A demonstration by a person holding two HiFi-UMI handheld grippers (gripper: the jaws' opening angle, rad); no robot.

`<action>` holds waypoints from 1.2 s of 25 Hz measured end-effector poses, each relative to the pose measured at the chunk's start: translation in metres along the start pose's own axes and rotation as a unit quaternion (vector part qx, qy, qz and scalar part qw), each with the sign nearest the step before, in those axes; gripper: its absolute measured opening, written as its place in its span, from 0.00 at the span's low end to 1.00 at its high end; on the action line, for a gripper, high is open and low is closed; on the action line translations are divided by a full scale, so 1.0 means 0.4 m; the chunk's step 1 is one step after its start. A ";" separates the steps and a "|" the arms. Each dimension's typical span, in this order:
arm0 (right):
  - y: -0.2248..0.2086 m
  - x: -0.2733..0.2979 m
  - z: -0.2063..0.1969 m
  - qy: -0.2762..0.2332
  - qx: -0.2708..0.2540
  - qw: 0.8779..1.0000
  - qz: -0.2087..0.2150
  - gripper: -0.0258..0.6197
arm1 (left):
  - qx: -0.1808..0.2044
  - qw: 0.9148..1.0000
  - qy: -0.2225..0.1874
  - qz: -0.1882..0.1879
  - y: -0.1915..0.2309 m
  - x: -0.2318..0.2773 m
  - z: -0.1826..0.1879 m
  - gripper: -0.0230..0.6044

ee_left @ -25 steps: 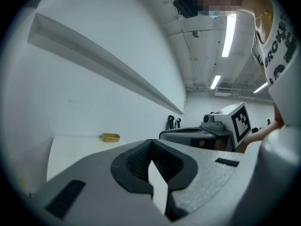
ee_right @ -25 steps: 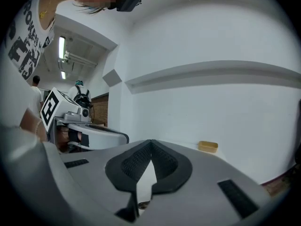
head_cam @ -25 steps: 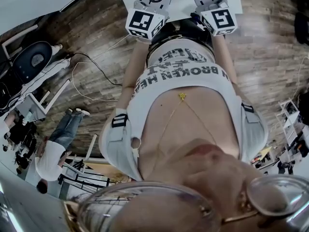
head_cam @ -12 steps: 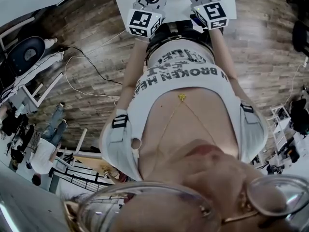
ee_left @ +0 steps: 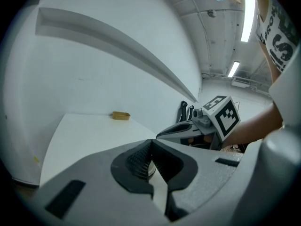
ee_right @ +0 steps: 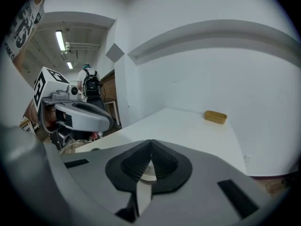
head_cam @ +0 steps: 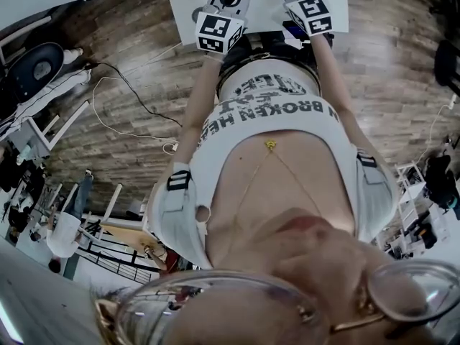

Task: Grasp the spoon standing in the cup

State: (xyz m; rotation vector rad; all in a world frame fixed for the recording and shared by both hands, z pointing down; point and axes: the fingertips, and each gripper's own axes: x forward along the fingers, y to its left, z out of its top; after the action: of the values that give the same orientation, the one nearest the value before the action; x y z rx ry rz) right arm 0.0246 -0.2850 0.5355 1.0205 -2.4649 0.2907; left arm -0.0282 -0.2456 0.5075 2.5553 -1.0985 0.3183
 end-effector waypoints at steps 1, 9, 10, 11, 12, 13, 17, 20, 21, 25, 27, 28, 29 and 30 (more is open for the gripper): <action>-0.001 0.005 -0.012 0.007 0.006 1.000 0.003 0.05 | -0.004 1.000 0.000 0.001 0.000 -0.002 -0.002 0.02; -0.032 0.039 -0.099 0.054 0.050 0.997 0.019 0.05 | -0.028 1.000 0.000 0.011 -0.023 -0.010 -0.016 0.02; -0.037 0.043 -0.104 0.059 0.054 0.997 0.021 0.05 | -0.030 0.999 0.002 0.012 -0.025 -0.011 -0.018 0.02; -0.042 0.047 -0.108 0.064 0.058 0.996 0.022 0.05 | -0.032 0.999 0.003 0.014 -0.026 -0.013 -0.019 0.02; -0.047 0.050 -0.111 0.068 0.062 0.995 0.022 0.05 | -0.035 0.999 0.003 0.016 -0.026 -0.015 -0.021 0.02; -0.052 0.052 -0.114 0.072 0.067 0.995 0.021 0.05 | -0.036 0.999 0.003 0.018 -0.025 -0.017 -0.021 0.02; -0.077 0.056 -0.112 0.066 0.079 0.995 0.011 0.05 | -0.039 0.999 0.003 0.026 -0.016 -0.030 -0.024 0.02; -0.099 0.052 -0.095 0.042 0.095 0.995 0.003 0.07 | -0.041 0.999 0.003 0.032 -0.009 -0.037 -0.026 0.02; -0.107 0.050 -0.091 0.034 0.102 0.994 0.001 0.11 | -0.041 0.999 0.003 0.034 -0.008 -0.039 -0.027 0.02; -0.133 0.053 -0.084 0.021 0.128 0.992 -0.001 0.24 | -0.049 0.998 -0.002 0.041 -0.007 -0.057 -0.024 0.02; -0.141 0.063 -0.086 0.024 0.137 0.990 0.002 0.28 | -0.051 0.998 -0.003 0.046 -0.001 -0.071 -0.023 0.02; -0.143 0.070 -0.088 0.027 0.138 0.990 0.005 0.28 | -0.052 0.997 -0.003 0.051 0.003 -0.077 -0.025 0.02; -0.143 0.077 -0.093 0.031 0.140 0.990 0.009 0.29 | -0.052 0.997 -0.004 0.055 0.007 -0.083 -0.027 0.02; -0.144 0.083 -0.098 0.034 0.143 0.989 0.014 0.29 | -0.054 0.997 -0.004 0.060 0.010 -0.088 -0.030 0.02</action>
State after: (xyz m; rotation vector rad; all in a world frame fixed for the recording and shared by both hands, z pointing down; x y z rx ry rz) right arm 0.0576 -0.3320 0.5871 1.0691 -2.4229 0.6929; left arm -0.0559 -0.2203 0.5076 2.4044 -1.2395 0.2715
